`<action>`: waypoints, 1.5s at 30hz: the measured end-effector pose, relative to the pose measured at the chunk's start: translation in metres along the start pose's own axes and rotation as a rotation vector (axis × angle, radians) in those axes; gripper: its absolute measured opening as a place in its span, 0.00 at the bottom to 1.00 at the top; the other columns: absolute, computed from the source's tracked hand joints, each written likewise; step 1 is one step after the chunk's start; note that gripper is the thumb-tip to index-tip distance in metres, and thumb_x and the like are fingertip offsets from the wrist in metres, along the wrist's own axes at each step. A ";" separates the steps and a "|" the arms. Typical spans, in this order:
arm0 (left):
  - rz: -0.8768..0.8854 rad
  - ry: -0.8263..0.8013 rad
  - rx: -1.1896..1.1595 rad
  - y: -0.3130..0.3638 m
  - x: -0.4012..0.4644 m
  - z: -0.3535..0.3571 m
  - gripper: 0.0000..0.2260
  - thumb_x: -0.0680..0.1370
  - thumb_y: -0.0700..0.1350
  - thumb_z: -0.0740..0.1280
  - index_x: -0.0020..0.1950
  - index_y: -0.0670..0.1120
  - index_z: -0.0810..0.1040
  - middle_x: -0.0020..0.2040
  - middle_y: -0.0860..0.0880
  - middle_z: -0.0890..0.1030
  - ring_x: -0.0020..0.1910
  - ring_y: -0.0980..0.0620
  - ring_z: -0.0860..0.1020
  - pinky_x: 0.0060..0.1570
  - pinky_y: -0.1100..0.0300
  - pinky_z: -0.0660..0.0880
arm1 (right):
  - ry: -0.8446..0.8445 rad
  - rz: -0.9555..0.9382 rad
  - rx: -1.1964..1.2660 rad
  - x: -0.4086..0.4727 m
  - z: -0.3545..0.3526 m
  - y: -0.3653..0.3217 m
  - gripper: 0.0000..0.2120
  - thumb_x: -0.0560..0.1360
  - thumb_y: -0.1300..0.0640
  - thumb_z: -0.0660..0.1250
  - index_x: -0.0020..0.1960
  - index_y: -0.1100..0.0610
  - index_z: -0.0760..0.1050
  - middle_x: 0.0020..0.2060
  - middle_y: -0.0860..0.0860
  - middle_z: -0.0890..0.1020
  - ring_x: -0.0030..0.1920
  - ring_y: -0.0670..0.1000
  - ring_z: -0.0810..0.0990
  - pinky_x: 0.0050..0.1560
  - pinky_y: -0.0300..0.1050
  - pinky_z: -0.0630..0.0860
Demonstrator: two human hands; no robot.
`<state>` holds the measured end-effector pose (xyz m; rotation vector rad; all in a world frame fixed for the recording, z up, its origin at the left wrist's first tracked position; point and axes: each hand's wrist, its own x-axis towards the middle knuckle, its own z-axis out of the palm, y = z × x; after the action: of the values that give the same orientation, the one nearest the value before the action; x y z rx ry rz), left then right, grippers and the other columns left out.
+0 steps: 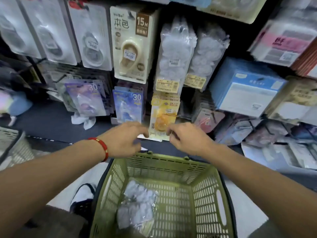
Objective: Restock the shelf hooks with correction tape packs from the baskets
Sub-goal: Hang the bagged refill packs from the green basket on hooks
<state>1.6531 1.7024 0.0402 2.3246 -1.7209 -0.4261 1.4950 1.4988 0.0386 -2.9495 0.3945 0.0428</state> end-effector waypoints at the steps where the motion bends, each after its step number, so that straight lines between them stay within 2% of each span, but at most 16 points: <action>1: -0.028 -0.091 0.046 -0.011 -0.012 0.015 0.19 0.79 0.43 0.67 0.70 0.50 0.77 0.69 0.49 0.76 0.70 0.47 0.73 0.71 0.51 0.69 | -0.212 -0.032 -0.048 -0.001 0.021 -0.005 0.09 0.80 0.53 0.61 0.57 0.50 0.76 0.51 0.53 0.83 0.50 0.59 0.82 0.44 0.51 0.75; 4: -0.110 -0.309 0.213 -0.041 -0.050 0.064 0.27 0.79 0.45 0.66 0.79 0.51 0.67 0.78 0.48 0.65 0.77 0.44 0.65 0.74 0.50 0.67 | -0.645 -0.041 -0.129 0.000 0.101 -0.021 0.09 0.82 0.52 0.64 0.53 0.58 0.76 0.54 0.60 0.82 0.51 0.61 0.80 0.45 0.49 0.71; 6: -0.163 -0.341 0.286 -0.054 -0.069 0.095 0.32 0.79 0.47 0.66 0.83 0.55 0.60 0.84 0.48 0.53 0.82 0.43 0.55 0.76 0.46 0.66 | -0.764 0.032 -0.041 -0.003 0.162 -0.034 0.18 0.83 0.51 0.66 0.64 0.64 0.78 0.64 0.62 0.81 0.61 0.63 0.80 0.54 0.50 0.77; 8: -0.224 -0.295 0.229 -0.058 -0.083 0.126 0.31 0.81 0.49 0.66 0.83 0.56 0.60 0.86 0.48 0.47 0.85 0.44 0.47 0.78 0.46 0.63 | -0.799 0.114 0.065 -0.015 0.215 -0.047 0.26 0.83 0.48 0.68 0.77 0.59 0.70 0.74 0.60 0.74 0.71 0.62 0.75 0.68 0.53 0.75; 10: -0.282 -0.209 0.125 -0.054 -0.093 0.158 0.31 0.81 0.52 0.66 0.83 0.55 0.62 0.87 0.49 0.44 0.85 0.43 0.39 0.81 0.45 0.59 | -0.790 0.084 0.101 -0.035 0.266 -0.058 0.36 0.81 0.45 0.70 0.84 0.51 0.59 0.82 0.57 0.62 0.79 0.61 0.66 0.77 0.57 0.68; 12: -0.310 -0.125 0.126 -0.047 -0.102 0.181 0.30 0.80 0.56 0.67 0.82 0.54 0.65 0.87 0.49 0.46 0.84 0.41 0.36 0.82 0.43 0.58 | -0.740 0.007 0.053 -0.055 0.296 -0.073 0.42 0.80 0.44 0.71 0.86 0.48 0.52 0.84 0.56 0.56 0.82 0.62 0.58 0.80 0.61 0.61; 16: -0.347 0.053 0.129 -0.043 -0.105 0.197 0.29 0.74 0.55 0.74 0.74 0.48 0.77 0.84 0.46 0.61 0.85 0.40 0.48 0.75 0.42 0.70 | -0.715 0.064 0.085 -0.067 0.323 -0.090 0.44 0.79 0.49 0.74 0.85 0.55 0.51 0.78 0.61 0.67 0.78 0.62 0.65 0.78 0.62 0.60; 21: -0.368 0.078 0.127 -0.043 -0.105 0.200 0.28 0.73 0.54 0.76 0.71 0.47 0.79 0.83 0.46 0.65 0.85 0.41 0.51 0.72 0.45 0.72 | -0.728 0.192 0.146 -0.072 0.327 -0.091 0.41 0.78 0.49 0.76 0.80 0.62 0.58 0.78 0.62 0.64 0.77 0.63 0.65 0.72 0.61 0.70; 24: -0.372 0.078 0.127 -0.043 -0.106 0.200 0.28 0.74 0.53 0.75 0.72 0.47 0.78 0.84 0.47 0.63 0.85 0.42 0.48 0.75 0.47 0.68 | -0.675 0.201 0.106 -0.079 0.331 -0.103 0.38 0.77 0.55 0.76 0.79 0.62 0.59 0.76 0.63 0.63 0.75 0.63 0.66 0.70 0.58 0.70; 30: -0.421 0.014 0.152 -0.037 -0.103 0.195 0.27 0.77 0.56 0.70 0.76 0.49 0.75 0.86 0.51 0.57 0.85 0.46 0.41 0.72 0.47 0.72 | -0.676 0.258 0.215 -0.084 0.328 -0.104 0.37 0.76 0.57 0.76 0.79 0.60 0.62 0.73 0.60 0.70 0.73 0.62 0.71 0.74 0.58 0.68; 34: -0.420 0.012 0.151 -0.036 -0.103 0.193 0.28 0.78 0.56 0.70 0.76 0.49 0.74 0.86 0.51 0.57 0.85 0.46 0.41 0.71 0.47 0.74 | -0.651 0.204 0.306 -0.082 0.318 -0.086 0.23 0.77 0.53 0.76 0.69 0.57 0.75 0.69 0.56 0.71 0.69 0.58 0.73 0.69 0.54 0.71; 35: -0.421 0.005 0.155 -0.036 -0.103 0.193 0.28 0.78 0.56 0.69 0.76 0.49 0.74 0.86 0.51 0.56 0.85 0.46 0.40 0.72 0.47 0.73 | -0.606 0.212 0.334 -0.080 0.316 -0.081 0.23 0.77 0.54 0.75 0.70 0.55 0.75 0.70 0.54 0.70 0.69 0.57 0.72 0.70 0.54 0.71; 37: -0.424 -0.010 0.168 -0.036 -0.102 0.193 0.28 0.78 0.57 0.68 0.77 0.49 0.73 0.86 0.51 0.55 0.85 0.46 0.39 0.73 0.47 0.73 | -0.511 0.274 0.374 -0.070 0.313 -0.069 0.27 0.78 0.53 0.73 0.75 0.53 0.72 0.78 0.53 0.62 0.78 0.59 0.64 0.79 0.56 0.64; 39: -0.427 -0.027 0.187 -0.035 -0.102 0.193 0.29 0.78 0.58 0.67 0.77 0.50 0.72 0.86 0.52 0.54 0.85 0.46 0.37 0.74 0.48 0.72 | -0.497 0.342 0.380 -0.058 0.312 -0.058 0.32 0.80 0.51 0.72 0.80 0.52 0.66 0.85 0.52 0.49 0.84 0.60 0.51 0.83 0.60 0.53; 40: -0.425 -0.031 0.203 -0.035 -0.102 0.193 0.29 0.78 0.58 0.67 0.78 0.50 0.72 0.86 0.51 0.54 0.85 0.46 0.37 0.74 0.48 0.71 | -0.516 0.361 0.373 -0.053 0.314 -0.054 0.34 0.79 0.50 0.73 0.82 0.51 0.63 0.85 0.53 0.48 0.85 0.60 0.49 0.83 0.60 0.51; 45: -0.420 -0.062 0.280 -0.036 -0.101 0.195 0.31 0.78 0.61 0.65 0.79 0.51 0.69 0.86 0.50 0.52 0.84 0.44 0.35 0.80 0.47 0.62 | -0.536 0.400 0.315 -0.058 0.328 -0.068 0.47 0.69 0.47 0.82 0.78 0.48 0.57 0.73 0.58 0.65 0.72 0.63 0.68 0.71 0.58 0.69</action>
<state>1.5877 1.8092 -0.1443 2.9159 -1.3831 -0.3446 1.4553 1.6336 -0.2714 -2.3790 0.8036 0.7255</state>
